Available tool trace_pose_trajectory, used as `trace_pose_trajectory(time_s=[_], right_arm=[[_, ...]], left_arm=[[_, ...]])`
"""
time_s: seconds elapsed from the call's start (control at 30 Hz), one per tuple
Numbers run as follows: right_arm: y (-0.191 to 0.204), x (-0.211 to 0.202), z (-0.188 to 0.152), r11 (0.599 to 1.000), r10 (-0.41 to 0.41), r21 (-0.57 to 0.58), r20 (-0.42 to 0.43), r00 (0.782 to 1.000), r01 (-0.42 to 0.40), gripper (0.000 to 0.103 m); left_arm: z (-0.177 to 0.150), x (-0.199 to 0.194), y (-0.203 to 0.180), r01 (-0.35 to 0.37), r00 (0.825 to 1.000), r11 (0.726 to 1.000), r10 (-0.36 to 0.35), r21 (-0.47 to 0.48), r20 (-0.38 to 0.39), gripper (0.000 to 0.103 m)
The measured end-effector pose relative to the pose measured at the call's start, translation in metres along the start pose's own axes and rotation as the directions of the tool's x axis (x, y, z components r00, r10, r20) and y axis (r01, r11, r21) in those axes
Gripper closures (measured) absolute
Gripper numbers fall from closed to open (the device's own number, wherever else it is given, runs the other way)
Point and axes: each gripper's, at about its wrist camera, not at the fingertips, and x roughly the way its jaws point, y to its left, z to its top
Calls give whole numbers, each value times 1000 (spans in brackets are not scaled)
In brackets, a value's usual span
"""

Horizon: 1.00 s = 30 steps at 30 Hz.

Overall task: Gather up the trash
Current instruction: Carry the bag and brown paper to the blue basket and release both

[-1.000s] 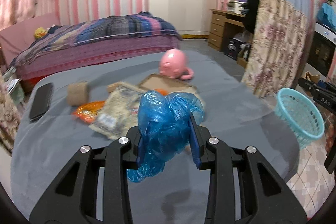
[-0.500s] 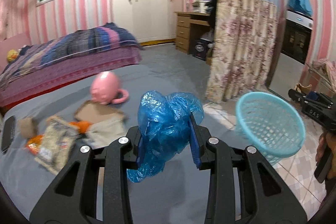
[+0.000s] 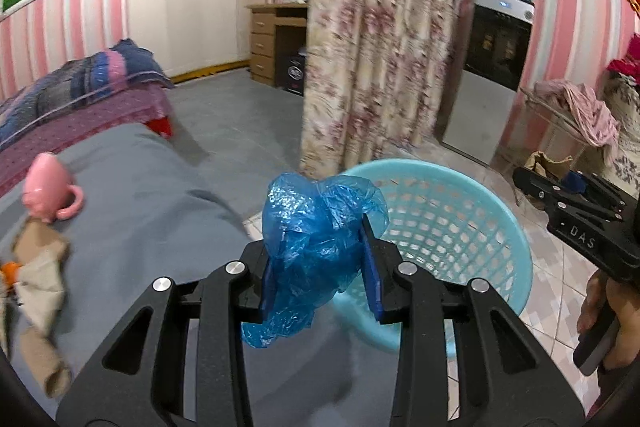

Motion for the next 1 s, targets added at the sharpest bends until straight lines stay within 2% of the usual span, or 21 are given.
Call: trace_pose_trajectory(time_s=[0.2, 0.27, 0.33, 0.4, 0.6, 0.93, 1.0], right_arm=[[-20, 8, -6, 998, -22, 56, -18, 1000, 23, 52], [-23, 10, -7, 998, -25, 62, -22, 999, 27, 52], [-23, 12, -7, 998, -25, 62, -27, 999, 26, 52], [-21, 15, -7, 998, -21, 58, -30, 999, 22, 52], [-7, 19, -10, 999, -10, 40, -37, 999, 12, 52], [31, 42, -20, 1000, 1, 23, -67, 998, 1, 51], [38, 46, -19, 1000, -9, 12, -68, 998, 10, 46]], left_arm=[[5, 34, -31, 45, 999, 999, -45, 27, -32, 68], [9, 40, -38, 43, 998, 998, -42, 47, -36, 63], [13, 42, -41, 38, 999, 998, -36, 54, -31, 36], [17, 40, -37, 22, 1000, 999, -22, 44, -9, 25], [20, 27, -7, -64, 998, 998, 64, 22, 18, 8], [-8, -21, 58, -178, 983, 983, 180, -48, 24, 6], [-11, -31, 68, -191, 981, 980, 193, -62, 28, 6]])
